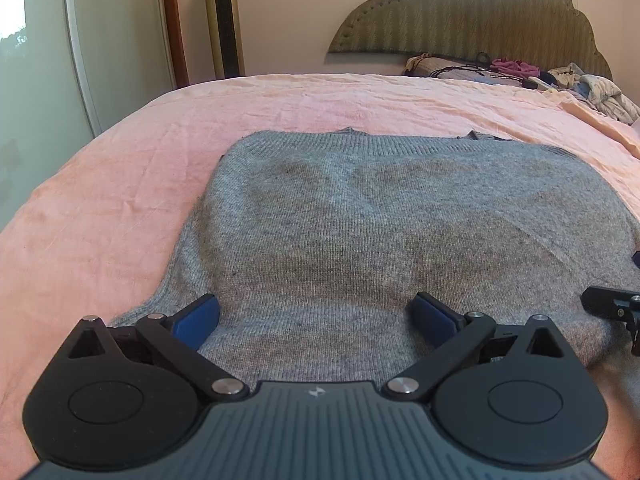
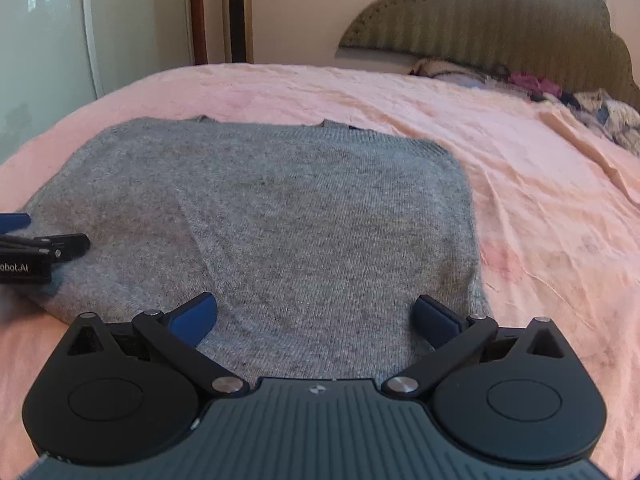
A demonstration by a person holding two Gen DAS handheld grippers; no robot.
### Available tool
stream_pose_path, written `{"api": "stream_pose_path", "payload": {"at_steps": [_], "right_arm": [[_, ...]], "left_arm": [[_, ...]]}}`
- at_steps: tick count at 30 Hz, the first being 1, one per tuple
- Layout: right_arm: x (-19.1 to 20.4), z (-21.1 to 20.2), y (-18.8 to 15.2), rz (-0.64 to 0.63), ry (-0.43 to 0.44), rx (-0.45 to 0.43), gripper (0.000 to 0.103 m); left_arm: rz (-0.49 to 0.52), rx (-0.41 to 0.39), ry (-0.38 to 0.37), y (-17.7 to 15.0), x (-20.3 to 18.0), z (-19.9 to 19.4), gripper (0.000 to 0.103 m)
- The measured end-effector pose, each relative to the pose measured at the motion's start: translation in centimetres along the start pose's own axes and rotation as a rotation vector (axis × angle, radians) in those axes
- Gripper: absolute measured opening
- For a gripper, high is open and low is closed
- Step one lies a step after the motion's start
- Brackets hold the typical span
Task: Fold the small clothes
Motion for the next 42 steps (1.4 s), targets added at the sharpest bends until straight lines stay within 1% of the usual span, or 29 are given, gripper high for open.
{"api": "stream_pose_path", "payload": {"at_steps": [3, 5, 7, 9, 11, 13, 14, 15, 16, 18, 20, 21, 22, 23, 24, 26, 27, 29, 30, 32, 33, 34, 36, 37, 38, 39, 40, 41, 42], "right_arm": [[-0.1, 0.0, 0.0, -0.003, 0.001, 0.001, 0.103], [-0.1, 0.0, 0.0, -0.001, 0.002, -0.001, 0.103], [-0.1, -0.1, 0.0, 0.001, 0.003, -0.002, 0.103], [-0.1, -0.1, -0.1, 0.002, 0.003, -0.003, 0.103], [-0.1, -0.1, -0.1, 0.002, 0.003, -0.004, 0.103], [-0.1, -0.1, -0.1, 0.002, 0.003, -0.004, 0.103], [-0.1, -0.1, -0.1, 0.002, 0.003, -0.004, 0.103], [-0.1, -0.1, -0.1, 0.002, 0.004, -0.004, 0.103], [-0.1, -0.1, -0.1, 0.002, 0.004, -0.004, 0.103], [-0.1, -0.1, -0.1, 0.004, 0.005, -0.004, 0.103], [-0.1, -0.1, 0.0, 0.006, 0.007, -0.005, 0.103], [-0.1, -0.1, 0.0, 0.007, 0.007, -0.006, 0.103], [-0.1, -0.1, 0.0, 0.007, 0.007, -0.006, 0.103], [-0.1, -0.2, 0.0, 0.008, 0.008, -0.007, 0.103], [-0.1, -0.2, 0.0, 0.01, 0.008, -0.007, 0.103], [-0.1, -0.2, 0.0, 0.013, 0.01, -0.009, 0.103], [-0.1, -0.2, 0.0, 0.013, 0.01, -0.009, 0.103], [0.0, -0.2, 0.0, 0.013, 0.01, -0.009, 0.103], [-0.1, -0.2, 0.0, 0.013, 0.011, -0.006, 0.103], [0.0, -0.2, 0.6, 0.01, 0.016, 0.021, 0.103], [-0.2, -0.2, 1.6, 0.032, 0.037, 0.047, 0.103], [-0.3, -0.4, 2.8, 0.066, 0.083, 0.046, 0.103], [-0.2, -1.0, 6.1, 0.129, 0.183, 0.005, 0.103], [0.1, -0.8, 7.9, 0.144, 0.235, 0.001, 0.103], [0.7, -0.2, 9.8, 0.155, 0.299, 0.021, 0.103], [1.4, 0.9, 11.3, 0.172, 0.376, 0.069, 0.103], [2.2, 2.5, 12.5, 0.206, 0.467, 0.142, 0.103], [3.1, 4.4, 13.4, 0.253, 0.565, 0.226, 0.103], [4.0, 6.1, 14.0, 0.292, 0.644, 0.292, 0.103]], "left_arm": [[-0.01, -0.007, 0.004, -0.1, 0.3, -0.4, 0.103], [-0.055, -0.026, 0.038, -0.2, 1.0, -1.4, 0.103], [-0.153, -0.049, 0.046, -0.5, 2.3, -3.3, 0.103], [-0.29, -0.063, 0.016, -1.1, 4.0, -5.3, 0.103], [-0.438, -0.034, -0.029, -2.0, 5.6, -6.5, 0.103], [-0.584, 0.015, -0.066, -2.9, 6.9, -6.8, 0.103], [-0.66, 0.044, -0.098, -3.4, 7.3, -6.6, 0.103], [-0.715, 0.03, -0.114, -3.7, 7.7, -6.7, 0.103], [-0.767, 0.018, -0.12, -3.8, 8.0, -6.7, 0.103], [-0.836, 0.026, -0.146, -3.5, 8.5, -6.0, 0.103], [-0.876, 0.009, -0.128, -3.1, 8.6, -5.1, 0.102], [-0.885, 0.006, -0.115, -2.8, 8.8, -4.6, 0.098], [-0.878, 0.011, -0.085, -2.3, 8.7, -3.9, 0.069], [-0.86, 0.054, -0.056, -2.1, 8.7, -3.1, 0.023], [-0.856, 0.092, -0.039, -2.1, 8.7, -2.4, 0.013], [-0.885, 0.095, -0.06, -2.3, 8.9, -2.0, 0.012], [-0.879, 0.095, -0.057, -2.2, 8.9, -2.0, 0.013], [-0.849, 0.085, -0.028, -2.1, 8.8, -2.1, 0.006], [-0.8, 0.08, -0.009, -1.8, 8.3, -2.2, 0.006], [-0.621, 0.042, 0.055, -0.4, 6.5, -3.0, 0.005], [-0.512, -0.003, 0.071, 0.4, 5.1, -3.7, 0.005], [-0.376, -0.063, 0.071, 1.2, 3.2, -4.6, 0.005], [-0.104, -0.177, 0.066, 2.2, -1.0, -6.1, 0.005], [-0.001, -0.208, 0.041, 2.3, -2.9, -6.5, 0.005], [0.08, -0.222, 0.019, 2.1, -4.4, -6.6, 0.005], [0.154, -0.232, 0.014, 1.9, -5.8, -6.6, 0.005], [0.203, -0.238, 0.009, 1.5, -6.8, -6.4, 0.005], [0.237, -0.237, 0.003, 1.2, -7.4, -6.2, 0.005], [0.262, -0.236, 0.004, 0.8, -7.8, -6.0, 0.005]]}}
Point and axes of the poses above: each gripper's, at about its wrist camera, not at the fingertips, and z roughly the way its jaws point, x to its left, y to its top, the point moved 3 cm from there along z, roughly the way its jaws point, and after that the axes turned 4 degrees about -x, right-handed, at the moved point
